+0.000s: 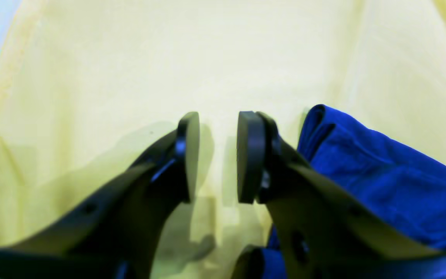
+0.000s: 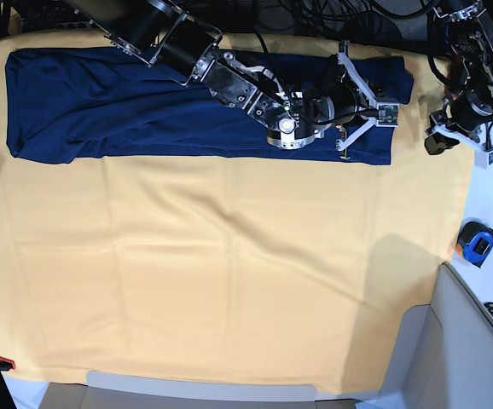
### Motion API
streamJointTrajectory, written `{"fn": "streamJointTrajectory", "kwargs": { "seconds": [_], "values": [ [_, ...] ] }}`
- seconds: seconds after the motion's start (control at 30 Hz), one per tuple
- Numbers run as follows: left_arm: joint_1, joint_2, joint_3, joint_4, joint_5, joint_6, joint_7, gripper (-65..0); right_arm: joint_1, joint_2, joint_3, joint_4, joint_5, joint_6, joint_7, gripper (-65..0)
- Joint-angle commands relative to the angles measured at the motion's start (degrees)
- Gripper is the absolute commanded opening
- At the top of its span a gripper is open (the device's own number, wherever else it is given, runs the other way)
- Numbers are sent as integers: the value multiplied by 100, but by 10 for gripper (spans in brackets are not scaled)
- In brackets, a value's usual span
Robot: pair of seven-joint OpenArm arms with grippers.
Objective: Fold the T-shirt properly
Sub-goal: 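Sweep the right gripper across the folded shirt, tucking the sleeve in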
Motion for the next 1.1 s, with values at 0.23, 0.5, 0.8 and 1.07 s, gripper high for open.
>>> {"fn": "streamJointTrajectory", "kwargs": {
  "seconds": [0.23, 0.5, 0.8, 1.07],
  "values": [
    [-37, 44, -25, 79, -63, -21, -81, -482, 117, 255, 125, -94, 24, -8, 152, -650],
    [-37, 96, -16, 79, -63, -21, -46, -480, -6, 272, 995, -710, 24, -26, 152, -566],
    [-37, 88, -16, 79, -63, -21, -28, -479, -59, 264, 978, -701, 33, -17, 152, -153],
    [-37, 61, -16, 79, -63, -21, -28, -478, -86, 325, 1031, 108, 68, -17, 126, -97]
  ]
}}
